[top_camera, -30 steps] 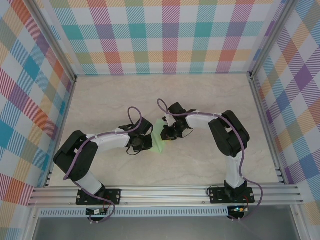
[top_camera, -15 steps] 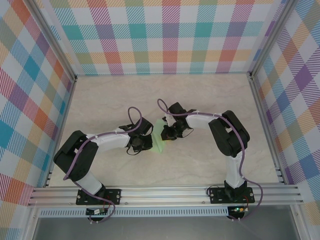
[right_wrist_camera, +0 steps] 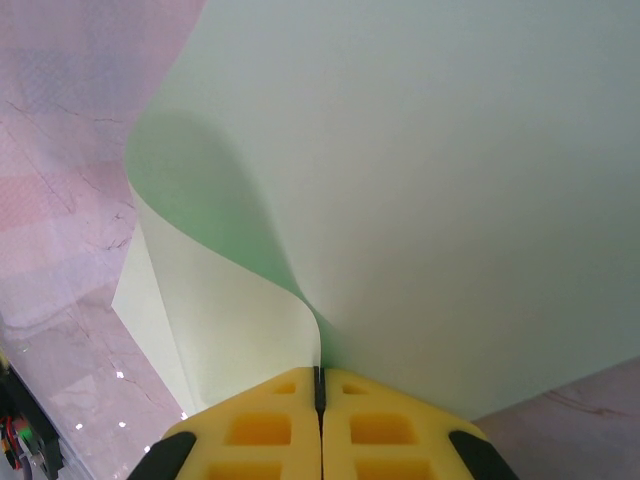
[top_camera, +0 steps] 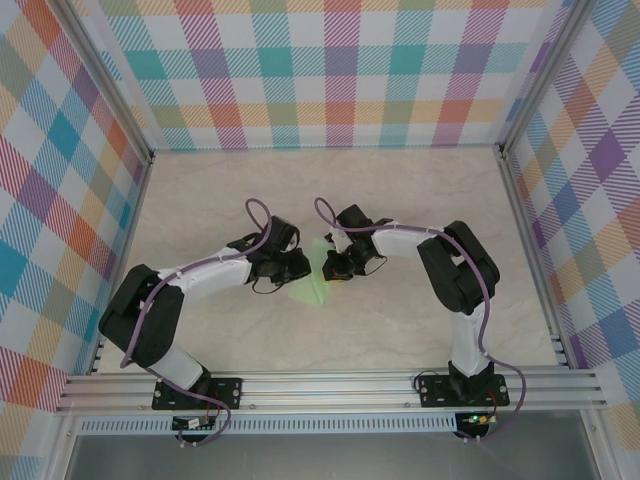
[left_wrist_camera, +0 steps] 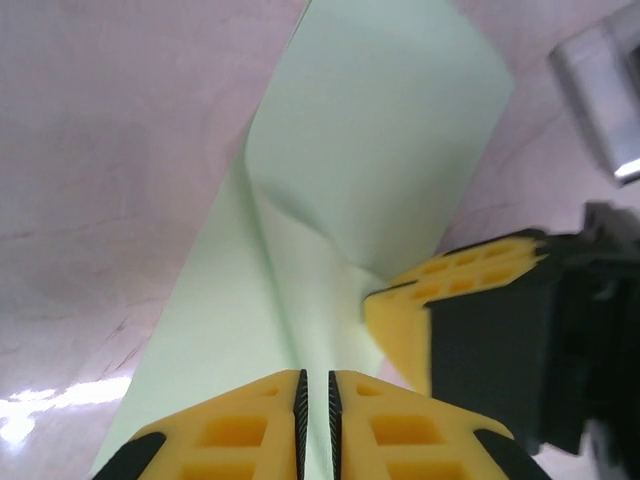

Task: Fold a paper plane with a square sheet of paper (pick it up from the middle)
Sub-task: Fold the triangle a second time at the center of the table.

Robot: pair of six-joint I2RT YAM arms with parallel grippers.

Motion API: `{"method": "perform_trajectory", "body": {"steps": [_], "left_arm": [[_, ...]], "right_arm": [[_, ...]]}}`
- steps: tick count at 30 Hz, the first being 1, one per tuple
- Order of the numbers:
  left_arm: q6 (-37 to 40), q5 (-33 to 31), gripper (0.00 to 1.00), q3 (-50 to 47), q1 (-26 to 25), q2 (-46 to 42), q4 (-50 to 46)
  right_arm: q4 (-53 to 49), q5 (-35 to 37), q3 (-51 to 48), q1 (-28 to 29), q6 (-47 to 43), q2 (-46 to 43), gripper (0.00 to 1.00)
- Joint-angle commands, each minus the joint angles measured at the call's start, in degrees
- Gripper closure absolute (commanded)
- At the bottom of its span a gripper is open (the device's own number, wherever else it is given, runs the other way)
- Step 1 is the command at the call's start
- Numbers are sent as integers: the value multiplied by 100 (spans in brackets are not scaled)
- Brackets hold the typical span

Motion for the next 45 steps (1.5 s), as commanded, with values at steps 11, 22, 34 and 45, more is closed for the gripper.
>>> {"method": "perform_trajectory", "body": {"steps": [11, 22, 34, 45], "left_arm": [[-590, 1198, 84, -167, 344, 651, 1522], [-589, 1233, 83, -482, 361, 696, 1761], [-504, 1235, 84, -464, 361, 1127, 1901], [-415, 1256, 84, -613, 361, 1250, 1964]], "right_arm": [[-163, 378, -248, 20, -82, 55, 98], [-199, 422, -212, 20, -82, 64, 98], [-207, 422, -204, 20, -74, 64, 98], [-199, 461, -189, 21, -18, 90, 97]]}}
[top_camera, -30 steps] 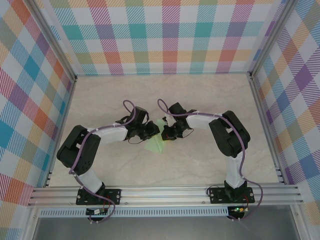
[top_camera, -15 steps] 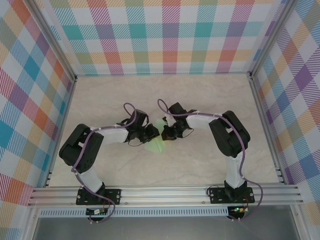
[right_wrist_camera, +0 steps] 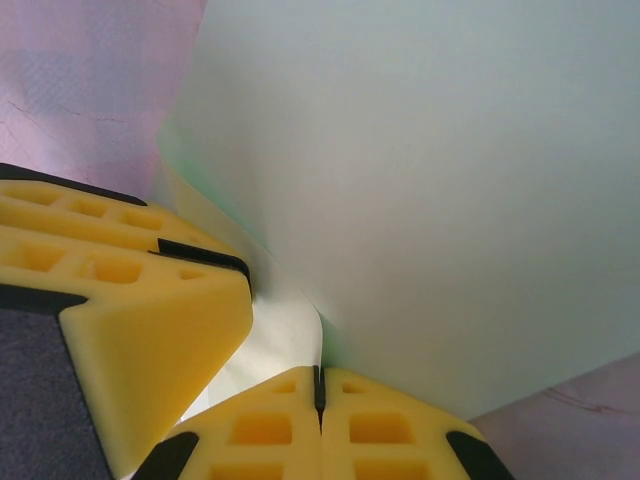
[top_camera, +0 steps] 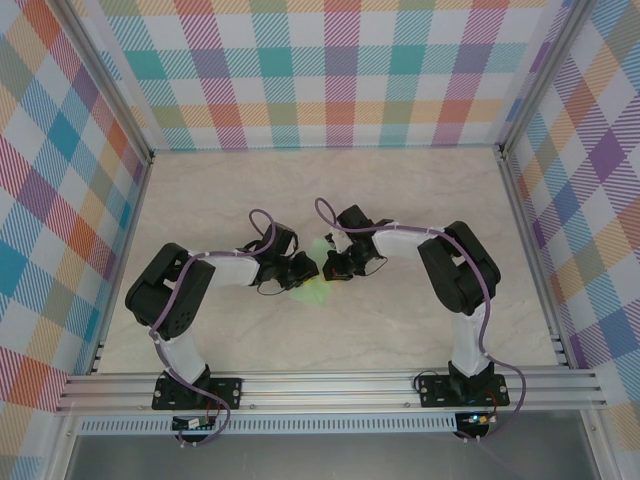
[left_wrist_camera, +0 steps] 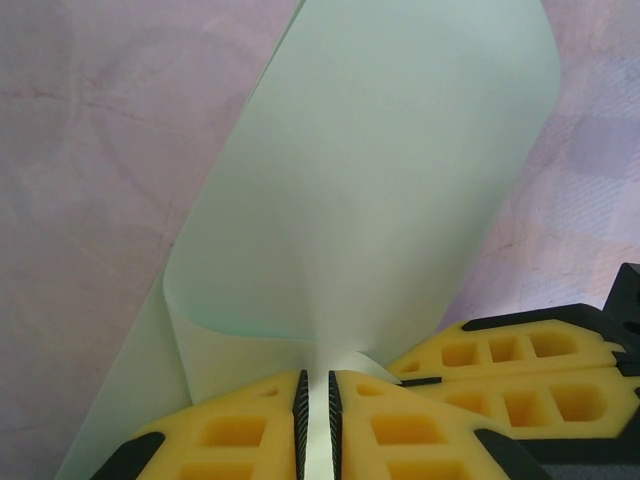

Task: Fold a paper plane with a square sheet of paper (pick it up from the middle)
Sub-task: Fold the triangle a second time at the center of the table.

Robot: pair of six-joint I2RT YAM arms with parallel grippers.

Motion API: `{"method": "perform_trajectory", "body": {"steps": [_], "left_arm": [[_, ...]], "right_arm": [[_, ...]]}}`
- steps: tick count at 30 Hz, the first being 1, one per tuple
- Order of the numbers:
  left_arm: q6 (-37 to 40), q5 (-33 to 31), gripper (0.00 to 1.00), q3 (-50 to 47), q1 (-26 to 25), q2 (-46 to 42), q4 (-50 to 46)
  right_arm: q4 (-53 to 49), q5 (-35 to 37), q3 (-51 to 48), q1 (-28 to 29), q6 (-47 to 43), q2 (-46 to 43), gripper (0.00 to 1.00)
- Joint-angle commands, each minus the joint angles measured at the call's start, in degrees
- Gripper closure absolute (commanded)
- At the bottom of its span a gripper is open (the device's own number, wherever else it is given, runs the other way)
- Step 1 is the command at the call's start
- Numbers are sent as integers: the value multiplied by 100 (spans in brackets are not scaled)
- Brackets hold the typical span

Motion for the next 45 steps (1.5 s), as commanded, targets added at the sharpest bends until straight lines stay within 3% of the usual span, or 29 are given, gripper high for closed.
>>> {"method": "perform_trajectory", "body": {"steps": [1, 9, 15, 17, 23, 36, 45], "left_arm": [[181, 12, 85, -123, 66, 134, -74], [247, -109, 87, -372, 66, 185, -159], [291, -113, 87, -384, 66, 154, -167], [308, -97, 87, -357, 66, 143, -174], [313, -60, 87, -328, 66, 164, -141], [290, -36, 87, -302, 66, 169, -132], [314, 5, 87, -267, 66, 169, -141]], "right_arm": [[-264, 463, -140, 18, -18, 114, 96], [-268, 677, -205, 18, 257, -481, 75], [-228, 1117, -633, 19, 776, -1289, 67], [-16, 974, -867, 26, 994, -1539, 68], [616, 130, -1046, 334, 1418, -1704, 91], [1086, 25, -768, 846, 2063, -890, 94], [513, 340, -692, 843, 1935, -626, 94]]}}
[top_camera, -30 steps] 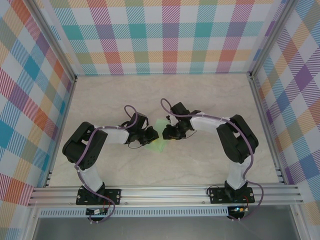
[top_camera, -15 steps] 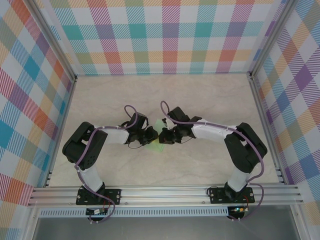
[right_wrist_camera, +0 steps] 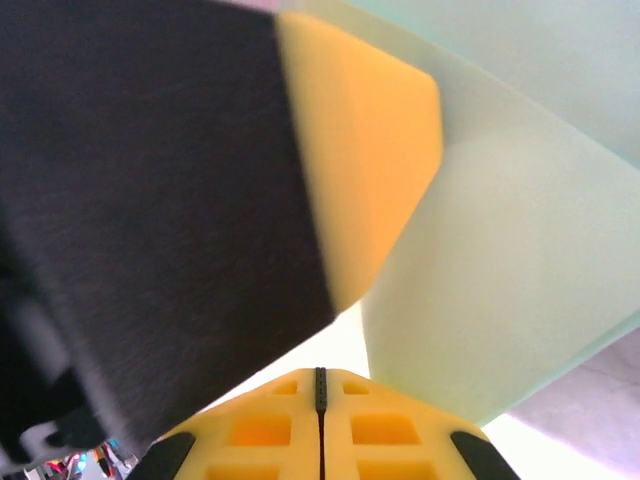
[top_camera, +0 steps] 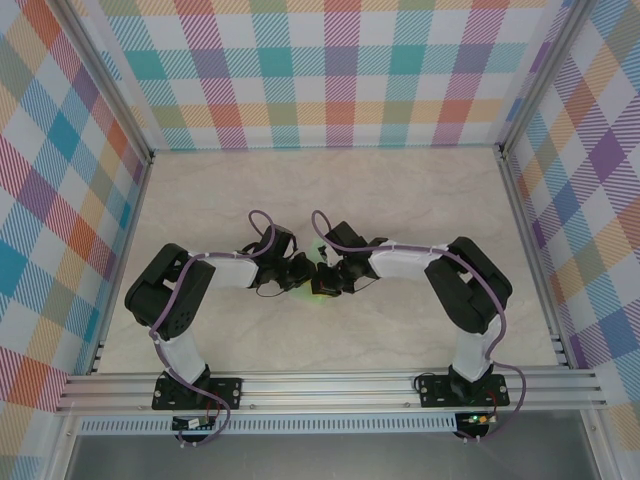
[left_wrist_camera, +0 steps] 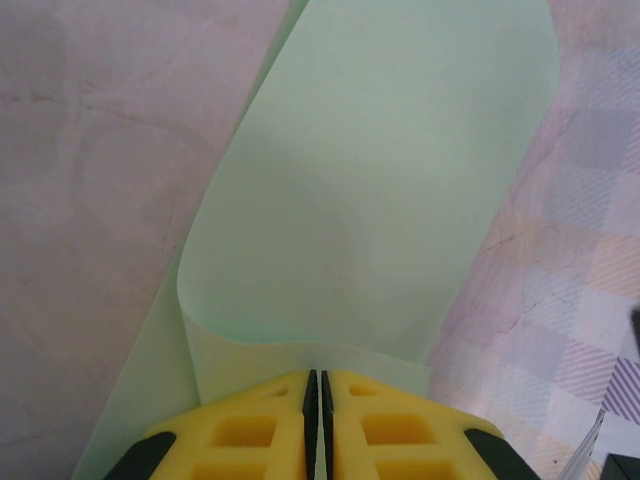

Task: Fold a paper plane with a square sheet of paper (pick it up from the middle)
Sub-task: Fold the triangle a second time at the center of the table.

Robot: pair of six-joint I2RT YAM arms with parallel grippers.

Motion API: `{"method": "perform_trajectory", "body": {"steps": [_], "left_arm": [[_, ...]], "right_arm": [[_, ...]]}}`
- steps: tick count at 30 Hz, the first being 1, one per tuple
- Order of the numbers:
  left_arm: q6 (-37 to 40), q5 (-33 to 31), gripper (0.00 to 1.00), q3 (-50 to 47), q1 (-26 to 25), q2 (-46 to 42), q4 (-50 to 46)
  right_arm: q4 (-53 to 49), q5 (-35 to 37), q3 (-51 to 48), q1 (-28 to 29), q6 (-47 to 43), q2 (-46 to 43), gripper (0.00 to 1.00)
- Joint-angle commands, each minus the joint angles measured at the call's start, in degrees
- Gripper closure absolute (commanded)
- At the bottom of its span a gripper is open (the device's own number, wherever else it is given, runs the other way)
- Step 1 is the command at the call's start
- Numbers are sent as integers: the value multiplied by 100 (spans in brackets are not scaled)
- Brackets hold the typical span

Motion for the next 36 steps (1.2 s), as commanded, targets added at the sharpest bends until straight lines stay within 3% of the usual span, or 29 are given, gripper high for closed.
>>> {"method": "perform_trajectory", "body": {"steps": [1, 18, 27, 36], "left_arm": [[143, -36, 87, -117, 44, 173, -370], [156, -77, 87, -140, 44, 179, -405], [149, -89, 87, -163, 44, 147, -414], [125, -90, 87, -120, 44, 147, -422]], "right_arm": [[-324, 138, 50, 38, -49, 125, 94], [-675, 415, -445, 29, -39, 13, 92], [163, -9, -418, 38, 488, -644, 94], [463, 155, -255, 103, 963, -59, 97]]}}
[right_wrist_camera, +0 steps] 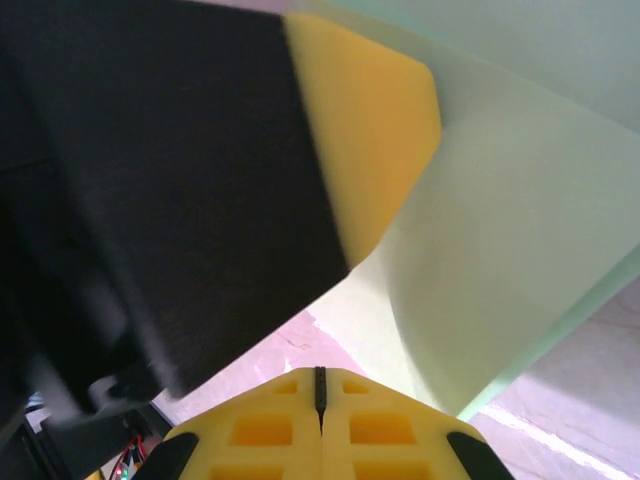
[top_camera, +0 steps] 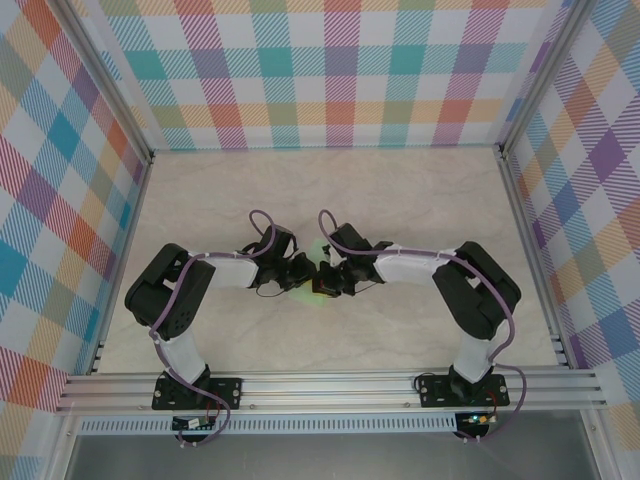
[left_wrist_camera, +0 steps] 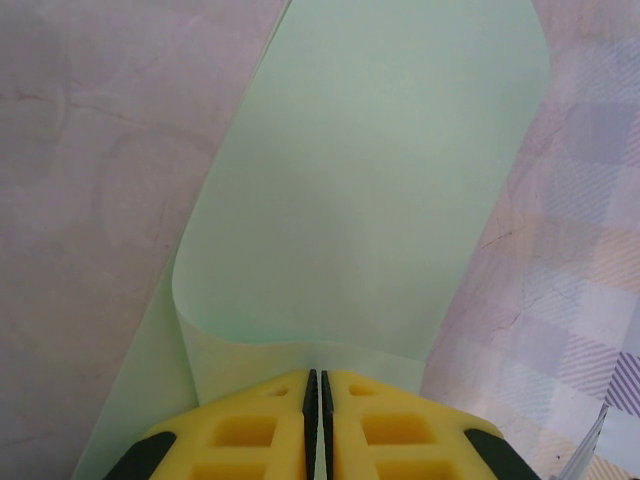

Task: Fold a paper plane with a square sheet of paper (pick it up from the middle)
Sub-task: Fold the triangle a second time at the center of the table.

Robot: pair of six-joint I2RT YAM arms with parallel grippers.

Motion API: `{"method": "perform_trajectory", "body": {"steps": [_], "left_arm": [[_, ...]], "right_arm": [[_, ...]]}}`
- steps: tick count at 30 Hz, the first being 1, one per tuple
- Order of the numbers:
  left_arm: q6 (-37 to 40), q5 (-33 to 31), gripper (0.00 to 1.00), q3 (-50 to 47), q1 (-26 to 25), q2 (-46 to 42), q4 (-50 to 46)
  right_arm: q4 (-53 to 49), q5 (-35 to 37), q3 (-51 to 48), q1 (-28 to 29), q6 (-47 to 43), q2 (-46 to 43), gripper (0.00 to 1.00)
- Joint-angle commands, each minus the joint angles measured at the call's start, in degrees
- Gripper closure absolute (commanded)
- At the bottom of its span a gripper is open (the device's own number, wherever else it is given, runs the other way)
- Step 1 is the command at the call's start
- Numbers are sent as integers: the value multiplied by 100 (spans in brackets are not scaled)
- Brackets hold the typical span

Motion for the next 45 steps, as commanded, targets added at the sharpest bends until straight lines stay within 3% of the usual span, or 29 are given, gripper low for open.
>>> {"method": "perform_trajectory", "body": {"steps": [1, 22, 45], "left_arm": [[58, -103, 87, -116, 49, 147, -421], [25, -144, 87, -135, 49, 182, -438], [49, -10, 87, -179, 35, 191, -373]], "right_arm": [[19, 156, 24, 38, 256, 284, 97], [189, -226, -1182, 190, 194, 15, 95], [106, -20, -1060, 187, 433, -566, 91]]}}
